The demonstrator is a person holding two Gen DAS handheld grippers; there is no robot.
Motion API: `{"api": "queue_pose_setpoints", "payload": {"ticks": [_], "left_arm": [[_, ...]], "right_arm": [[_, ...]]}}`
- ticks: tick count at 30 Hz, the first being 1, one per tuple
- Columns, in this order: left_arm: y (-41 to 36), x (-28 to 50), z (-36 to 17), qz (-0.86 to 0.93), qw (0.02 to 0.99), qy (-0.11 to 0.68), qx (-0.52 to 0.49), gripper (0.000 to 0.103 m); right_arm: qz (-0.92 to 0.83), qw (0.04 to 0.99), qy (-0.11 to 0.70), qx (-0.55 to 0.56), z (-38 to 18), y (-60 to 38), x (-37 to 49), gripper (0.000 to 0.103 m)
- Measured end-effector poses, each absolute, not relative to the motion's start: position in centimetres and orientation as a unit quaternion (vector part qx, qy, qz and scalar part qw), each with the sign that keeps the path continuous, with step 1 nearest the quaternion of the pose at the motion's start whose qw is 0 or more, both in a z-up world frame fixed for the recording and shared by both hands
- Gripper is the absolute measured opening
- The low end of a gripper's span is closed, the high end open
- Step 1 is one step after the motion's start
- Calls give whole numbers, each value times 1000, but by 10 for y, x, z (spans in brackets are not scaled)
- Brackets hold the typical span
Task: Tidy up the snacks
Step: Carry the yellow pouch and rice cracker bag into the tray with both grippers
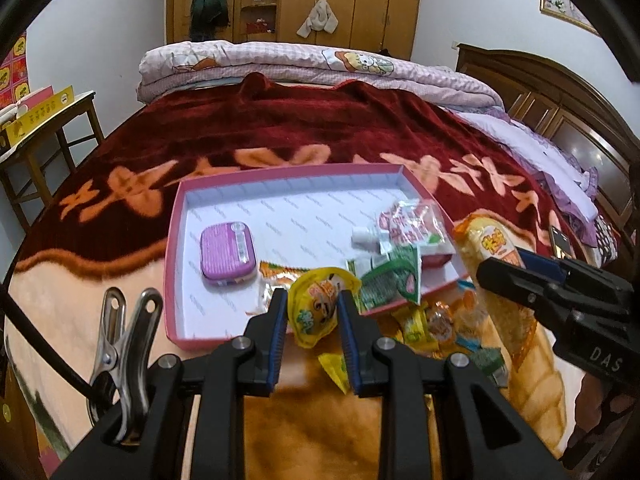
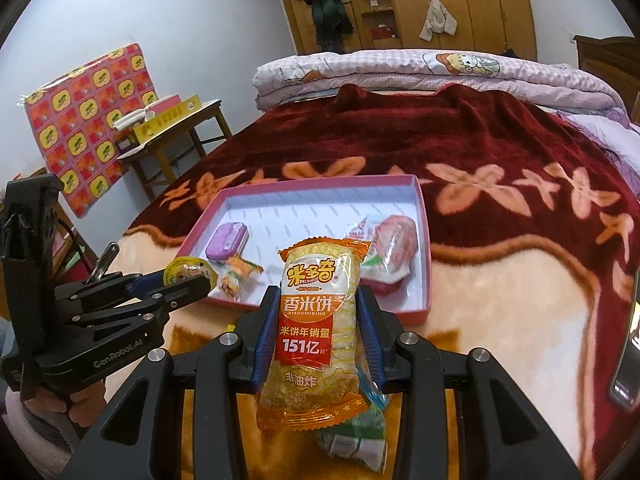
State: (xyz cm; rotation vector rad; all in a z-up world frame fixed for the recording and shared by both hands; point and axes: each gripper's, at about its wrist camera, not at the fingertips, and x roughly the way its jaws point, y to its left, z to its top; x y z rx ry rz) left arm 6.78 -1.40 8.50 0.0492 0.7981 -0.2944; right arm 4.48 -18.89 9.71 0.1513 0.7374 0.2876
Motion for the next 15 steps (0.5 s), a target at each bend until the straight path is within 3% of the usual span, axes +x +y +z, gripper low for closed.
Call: {"api": "queue_pose_setpoints", "payload": {"ticks": [15], "left_arm": [[-13, 114, 82, -123, 915, 384, 29, 26]], "right_arm": [[146, 916, 364, 83, 95, -175, 79, 39]]}}
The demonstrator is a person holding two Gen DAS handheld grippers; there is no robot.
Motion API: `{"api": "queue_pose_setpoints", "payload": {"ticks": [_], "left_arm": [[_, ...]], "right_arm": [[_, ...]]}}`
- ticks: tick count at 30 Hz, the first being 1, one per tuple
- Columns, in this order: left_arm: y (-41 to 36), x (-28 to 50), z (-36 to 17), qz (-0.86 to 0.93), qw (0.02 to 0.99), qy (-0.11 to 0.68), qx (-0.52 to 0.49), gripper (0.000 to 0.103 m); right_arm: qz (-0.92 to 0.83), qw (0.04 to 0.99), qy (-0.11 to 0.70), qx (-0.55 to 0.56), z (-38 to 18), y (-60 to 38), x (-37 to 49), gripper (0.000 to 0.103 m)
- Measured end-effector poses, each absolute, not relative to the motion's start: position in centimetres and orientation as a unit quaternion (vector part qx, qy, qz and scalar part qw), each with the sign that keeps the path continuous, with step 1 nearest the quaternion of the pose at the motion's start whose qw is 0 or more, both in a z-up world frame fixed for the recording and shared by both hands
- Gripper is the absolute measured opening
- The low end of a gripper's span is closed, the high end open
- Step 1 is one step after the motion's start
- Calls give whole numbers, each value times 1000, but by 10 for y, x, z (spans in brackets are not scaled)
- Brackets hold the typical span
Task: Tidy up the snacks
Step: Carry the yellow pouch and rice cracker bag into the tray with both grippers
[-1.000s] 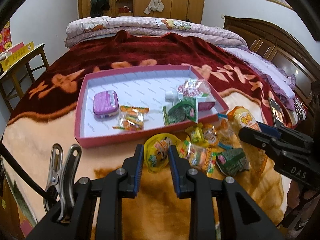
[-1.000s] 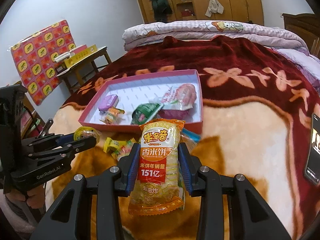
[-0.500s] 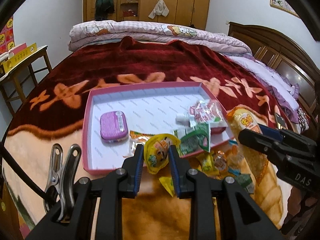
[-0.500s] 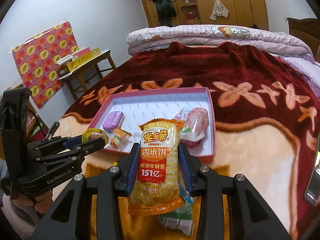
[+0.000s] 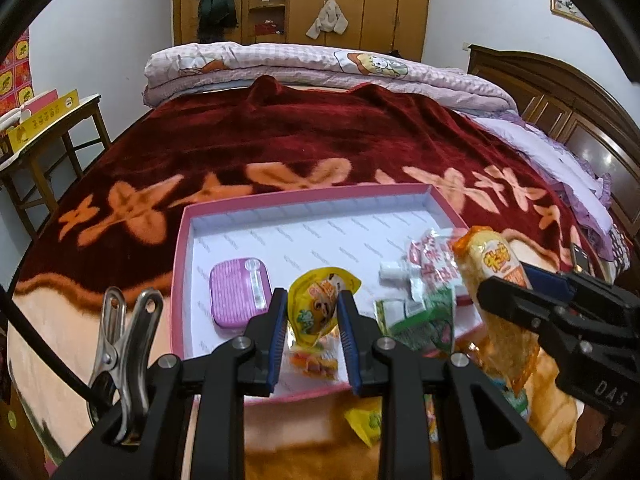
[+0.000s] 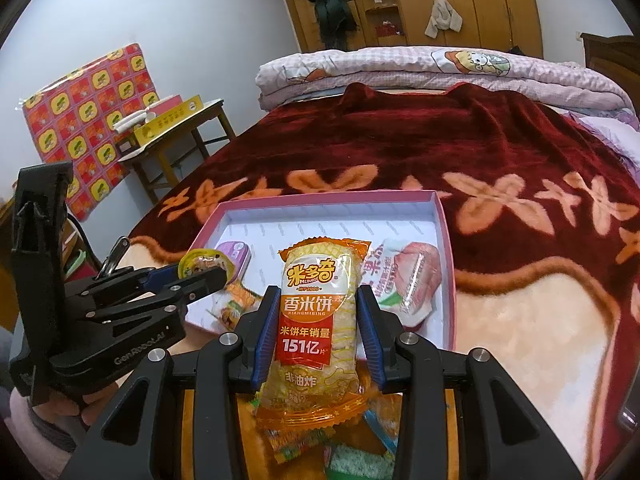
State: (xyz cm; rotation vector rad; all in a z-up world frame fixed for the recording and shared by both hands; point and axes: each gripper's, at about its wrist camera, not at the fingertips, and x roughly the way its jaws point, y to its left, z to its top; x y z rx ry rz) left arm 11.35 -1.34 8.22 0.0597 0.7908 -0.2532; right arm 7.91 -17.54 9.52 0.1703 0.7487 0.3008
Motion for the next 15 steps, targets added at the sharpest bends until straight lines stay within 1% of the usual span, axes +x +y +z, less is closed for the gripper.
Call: {"api": "queue_pose_setpoints", "payload": {"ticks": [15], "left_arm": [[-13, 159, 69, -88, 919, 381, 39, 26]], "right_arm": [[146, 913, 369, 93, 88, -163, 113, 39]]}}
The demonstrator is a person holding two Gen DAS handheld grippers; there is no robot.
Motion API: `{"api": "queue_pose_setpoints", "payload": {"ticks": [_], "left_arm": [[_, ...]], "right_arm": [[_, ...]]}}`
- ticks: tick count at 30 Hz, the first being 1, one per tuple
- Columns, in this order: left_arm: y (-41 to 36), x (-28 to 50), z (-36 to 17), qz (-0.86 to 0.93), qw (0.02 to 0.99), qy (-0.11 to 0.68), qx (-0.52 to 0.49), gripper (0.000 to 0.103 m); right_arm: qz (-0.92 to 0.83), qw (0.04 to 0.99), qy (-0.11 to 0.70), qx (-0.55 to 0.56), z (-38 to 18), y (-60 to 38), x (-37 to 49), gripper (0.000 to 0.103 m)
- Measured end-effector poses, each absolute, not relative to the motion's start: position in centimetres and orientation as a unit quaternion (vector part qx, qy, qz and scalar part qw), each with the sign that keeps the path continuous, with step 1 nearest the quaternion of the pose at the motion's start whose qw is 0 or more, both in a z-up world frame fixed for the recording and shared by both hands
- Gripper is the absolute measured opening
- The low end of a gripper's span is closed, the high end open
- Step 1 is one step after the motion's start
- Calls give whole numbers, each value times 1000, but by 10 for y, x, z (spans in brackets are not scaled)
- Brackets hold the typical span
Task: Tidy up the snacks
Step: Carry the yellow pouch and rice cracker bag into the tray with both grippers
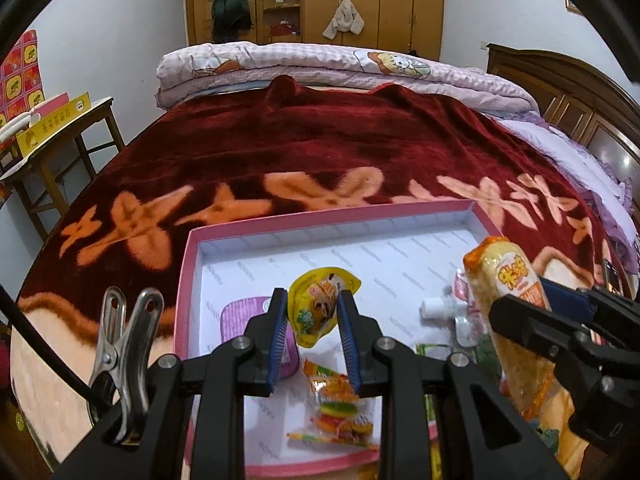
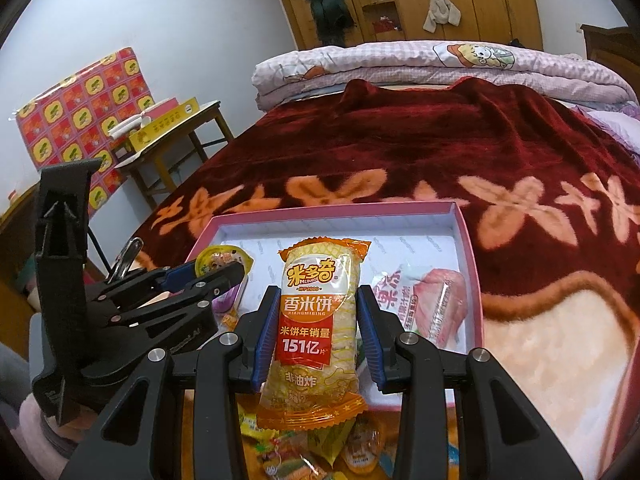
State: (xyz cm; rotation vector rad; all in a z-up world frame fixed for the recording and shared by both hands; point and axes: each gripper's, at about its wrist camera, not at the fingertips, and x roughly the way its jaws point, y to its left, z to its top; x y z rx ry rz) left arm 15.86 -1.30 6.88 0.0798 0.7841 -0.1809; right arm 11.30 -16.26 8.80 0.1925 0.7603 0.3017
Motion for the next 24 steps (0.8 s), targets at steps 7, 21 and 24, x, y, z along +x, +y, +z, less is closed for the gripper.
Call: {"api": "queue_pose_setpoints", "payload": {"ticks": [7, 21, 24], "left_arm": [[-14, 175, 63, -81, 920, 379, 48, 26], [-5, 200, 44, -69, 912, 403, 34, 26], [-6, 201, 42, -69, 911, 405, 35, 26]], "right_arm": [[149, 909, 376, 98, 80, -157, 126, 39], [148, 908, 382, 89, 71, -148, 142, 39], [150, 908, 382, 89, 70, -147, 143, 39]]}}
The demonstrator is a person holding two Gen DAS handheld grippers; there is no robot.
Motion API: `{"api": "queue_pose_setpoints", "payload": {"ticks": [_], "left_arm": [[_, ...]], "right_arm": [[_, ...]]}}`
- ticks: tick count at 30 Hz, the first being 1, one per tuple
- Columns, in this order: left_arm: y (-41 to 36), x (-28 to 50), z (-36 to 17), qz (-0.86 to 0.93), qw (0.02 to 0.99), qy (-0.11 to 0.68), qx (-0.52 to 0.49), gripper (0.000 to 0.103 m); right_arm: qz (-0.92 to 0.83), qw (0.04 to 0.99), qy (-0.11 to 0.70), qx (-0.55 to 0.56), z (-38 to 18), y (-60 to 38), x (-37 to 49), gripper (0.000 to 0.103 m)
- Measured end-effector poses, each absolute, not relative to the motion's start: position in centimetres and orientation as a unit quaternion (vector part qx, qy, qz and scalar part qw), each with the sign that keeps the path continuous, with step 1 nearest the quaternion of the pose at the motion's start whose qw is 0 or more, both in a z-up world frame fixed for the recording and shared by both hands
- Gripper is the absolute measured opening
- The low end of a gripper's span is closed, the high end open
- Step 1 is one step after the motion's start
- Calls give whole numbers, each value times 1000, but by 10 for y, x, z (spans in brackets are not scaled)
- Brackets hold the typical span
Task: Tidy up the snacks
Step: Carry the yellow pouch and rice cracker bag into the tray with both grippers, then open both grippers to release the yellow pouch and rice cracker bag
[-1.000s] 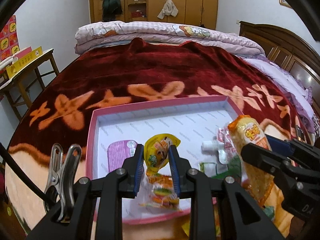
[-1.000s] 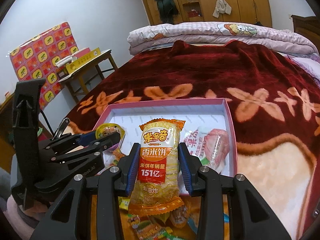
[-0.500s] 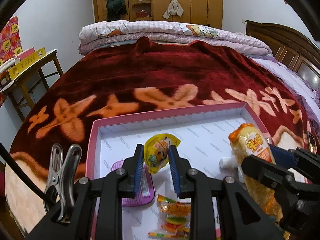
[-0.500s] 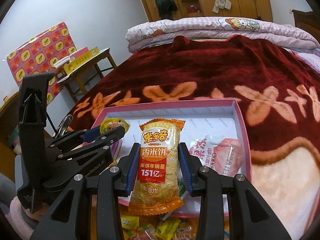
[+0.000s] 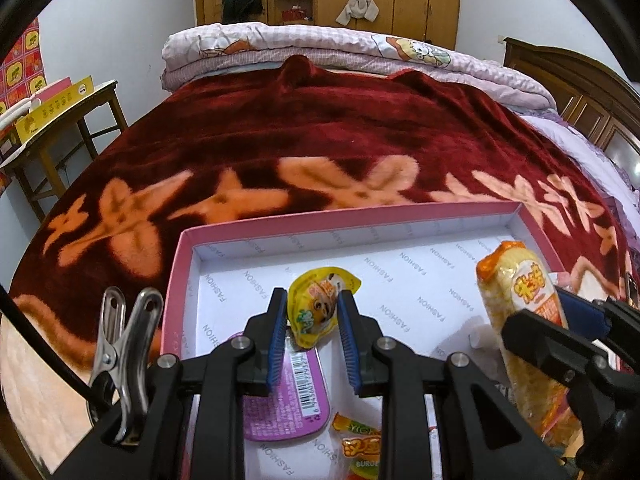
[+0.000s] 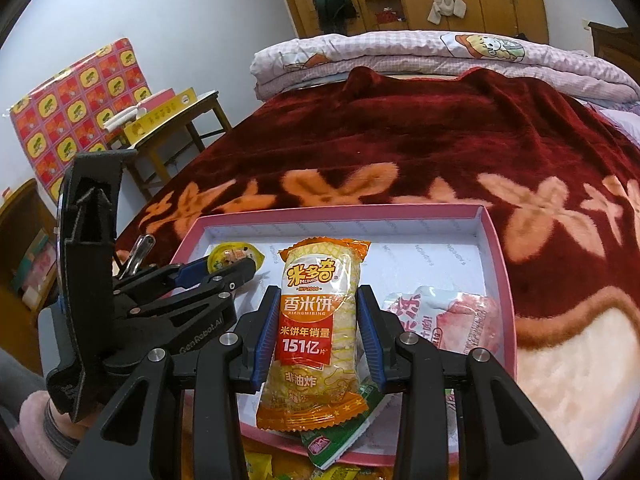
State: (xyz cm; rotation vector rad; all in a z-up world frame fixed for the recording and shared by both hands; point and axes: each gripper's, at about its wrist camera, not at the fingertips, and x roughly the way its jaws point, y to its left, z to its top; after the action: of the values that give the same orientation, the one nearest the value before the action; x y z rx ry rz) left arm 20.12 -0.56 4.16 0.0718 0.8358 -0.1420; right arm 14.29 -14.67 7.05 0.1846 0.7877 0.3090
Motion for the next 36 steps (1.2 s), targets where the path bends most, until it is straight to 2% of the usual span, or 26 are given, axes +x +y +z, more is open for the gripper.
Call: {"api": "queue_pose_setpoints", "payload": {"ticks": [2, 6, 22, 26, 29, 31, 36], "left_arm": [[-7, 201, 42, -68, 911, 405, 38, 26], [-8, 201, 42, -70, 910, 406, 39, 34], [0, 198, 45, -70, 910, 408, 23, 35], [0, 197, 47, -71, 910, 407, 25, 35], [0, 196, 48, -71, 910, 407, 22, 35], [1, 194, 49, -70, 910, 408, 19, 35], [1, 187, 54, -73, 910, 408, 18, 35]], "right_arm": [[151, 907, 382, 91, 69, -146, 144, 39], [151, 906, 386, 92, 67, -143, 148, 39], [154, 900, 394, 108, 57, -139, 157, 40], [156, 894, 403, 121, 54, -141, 158, 44], [149, 893, 404, 131, 55, -145, 155, 57], [155, 890, 405, 144, 56, -148, 154, 61], [166, 889, 403, 142, 60, -147, 144, 61]]}}
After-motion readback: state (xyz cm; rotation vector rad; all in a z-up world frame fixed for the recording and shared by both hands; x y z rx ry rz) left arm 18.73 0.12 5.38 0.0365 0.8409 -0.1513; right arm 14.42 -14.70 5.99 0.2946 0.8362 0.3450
